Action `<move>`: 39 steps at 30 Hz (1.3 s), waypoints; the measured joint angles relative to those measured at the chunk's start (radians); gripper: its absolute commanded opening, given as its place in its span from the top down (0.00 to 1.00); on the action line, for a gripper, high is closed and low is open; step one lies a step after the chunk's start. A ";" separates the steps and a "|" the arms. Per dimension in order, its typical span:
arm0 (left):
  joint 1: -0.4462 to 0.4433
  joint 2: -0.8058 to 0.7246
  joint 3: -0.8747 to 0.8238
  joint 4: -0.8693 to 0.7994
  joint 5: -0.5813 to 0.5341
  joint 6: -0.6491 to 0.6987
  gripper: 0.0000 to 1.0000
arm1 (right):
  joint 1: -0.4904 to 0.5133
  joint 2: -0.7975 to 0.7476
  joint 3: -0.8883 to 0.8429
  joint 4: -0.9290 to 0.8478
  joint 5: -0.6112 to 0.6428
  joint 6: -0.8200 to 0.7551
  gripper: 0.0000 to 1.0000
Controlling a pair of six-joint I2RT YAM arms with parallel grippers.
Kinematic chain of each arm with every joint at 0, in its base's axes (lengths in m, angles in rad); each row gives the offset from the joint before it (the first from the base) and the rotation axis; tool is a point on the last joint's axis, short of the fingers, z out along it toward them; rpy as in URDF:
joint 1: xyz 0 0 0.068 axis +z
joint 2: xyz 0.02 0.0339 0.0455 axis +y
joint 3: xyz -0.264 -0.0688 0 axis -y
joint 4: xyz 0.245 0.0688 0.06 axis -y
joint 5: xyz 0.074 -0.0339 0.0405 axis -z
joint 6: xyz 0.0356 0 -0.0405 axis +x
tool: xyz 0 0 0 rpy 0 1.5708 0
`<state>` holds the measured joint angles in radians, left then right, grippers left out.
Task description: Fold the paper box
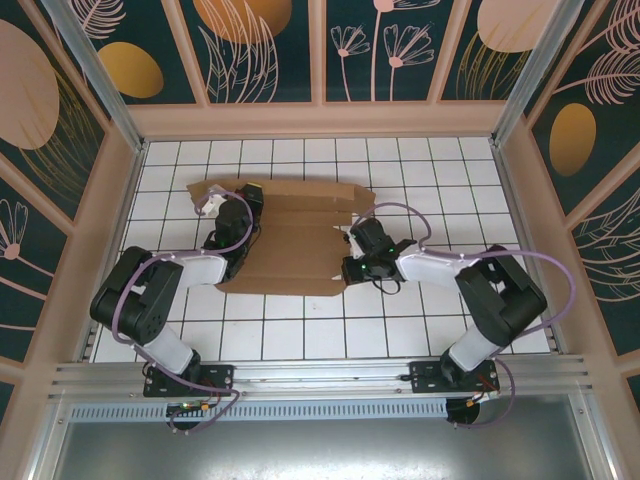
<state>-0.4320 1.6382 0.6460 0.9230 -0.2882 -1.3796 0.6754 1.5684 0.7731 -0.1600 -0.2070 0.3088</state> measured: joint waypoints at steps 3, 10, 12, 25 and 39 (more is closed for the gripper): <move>0.000 0.011 0.000 0.023 0.004 0.020 1.00 | -0.043 -0.082 0.025 -0.039 -0.045 -0.011 0.78; 0.000 0.032 -0.003 0.066 0.019 0.029 1.00 | -0.211 -0.177 0.230 -0.031 -0.136 0.083 0.49; 0.000 0.037 -0.003 0.072 0.019 0.030 1.00 | -0.237 -0.169 0.306 -0.033 -0.130 0.134 0.47; 0.000 0.047 0.011 0.067 0.026 0.029 1.00 | -0.241 0.153 0.663 -0.138 -0.098 0.309 0.46; 0.000 0.048 0.015 0.060 0.048 0.021 1.00 | -0.211 0.193 0.603 -0.113 -0.117 0.334 0.45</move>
<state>-0.4320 1.6863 0.6613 0.9829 -0.2398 -1.3590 0.4648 1.7615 1.3762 -0.2729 -0.3244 0.6430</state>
